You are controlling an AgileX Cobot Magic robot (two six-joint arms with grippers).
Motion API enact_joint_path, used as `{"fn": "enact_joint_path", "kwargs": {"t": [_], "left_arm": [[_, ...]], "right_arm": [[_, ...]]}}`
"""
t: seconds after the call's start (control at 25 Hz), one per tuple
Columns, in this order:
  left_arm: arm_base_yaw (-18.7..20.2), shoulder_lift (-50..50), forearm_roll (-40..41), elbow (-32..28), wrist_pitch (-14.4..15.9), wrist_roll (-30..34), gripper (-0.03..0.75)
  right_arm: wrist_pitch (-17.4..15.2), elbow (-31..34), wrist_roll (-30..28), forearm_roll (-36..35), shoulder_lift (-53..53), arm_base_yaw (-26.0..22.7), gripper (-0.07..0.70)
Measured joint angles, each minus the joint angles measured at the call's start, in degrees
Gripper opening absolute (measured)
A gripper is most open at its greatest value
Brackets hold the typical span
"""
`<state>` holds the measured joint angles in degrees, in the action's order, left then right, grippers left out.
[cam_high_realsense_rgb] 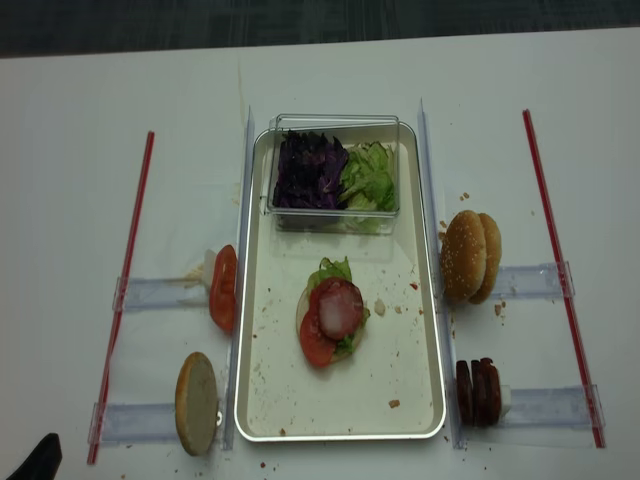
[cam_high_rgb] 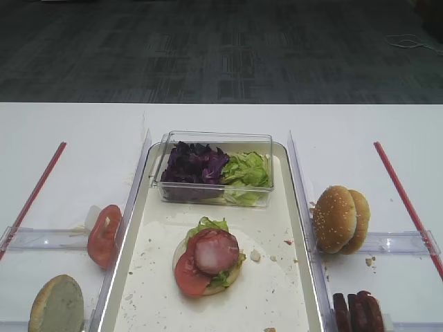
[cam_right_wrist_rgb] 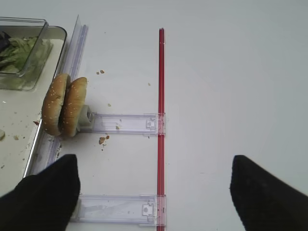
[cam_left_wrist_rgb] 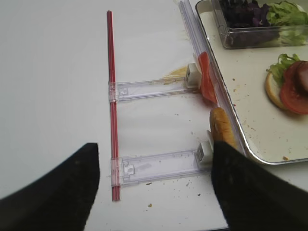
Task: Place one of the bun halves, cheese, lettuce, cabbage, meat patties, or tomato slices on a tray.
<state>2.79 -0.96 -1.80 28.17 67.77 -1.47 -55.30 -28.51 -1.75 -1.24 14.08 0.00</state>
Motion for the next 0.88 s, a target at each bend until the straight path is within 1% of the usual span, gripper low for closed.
{"fn": "enact_joint_path", "kwargs": {"t": [0.12,0.2,0.4,0.56,0.88], "left_arm": [[0.0,0.0,0.0,0.0,0.0,0.0,0.491],[0.0,0.0,0.0,0.0,0.0,0.0,0.491],[0.0,0.0,0.0,0.0,0.0,0.0,0.491],[0.0,0.0,0.0,0.0,0.0,0.0,0.491],[0.0,0.0,0.0,0.0,0.0,0.0,0.491]], "right_arm": [[-0.95,0.0,0.0,0.0,-1.15,0.0,0.66],[-2.26,0.0,0.0,0.0,-1.18,0.0,0.66],[-3.58,0.0,-0.11,-0.11,-1.18,0.0,0.66],[-5.51,0.0,-0.22,-0.06,-1.7,0.0,0.66],[-7.56,0.0,-0.79,-0.06,-10.59,0.0,0.66]]}}
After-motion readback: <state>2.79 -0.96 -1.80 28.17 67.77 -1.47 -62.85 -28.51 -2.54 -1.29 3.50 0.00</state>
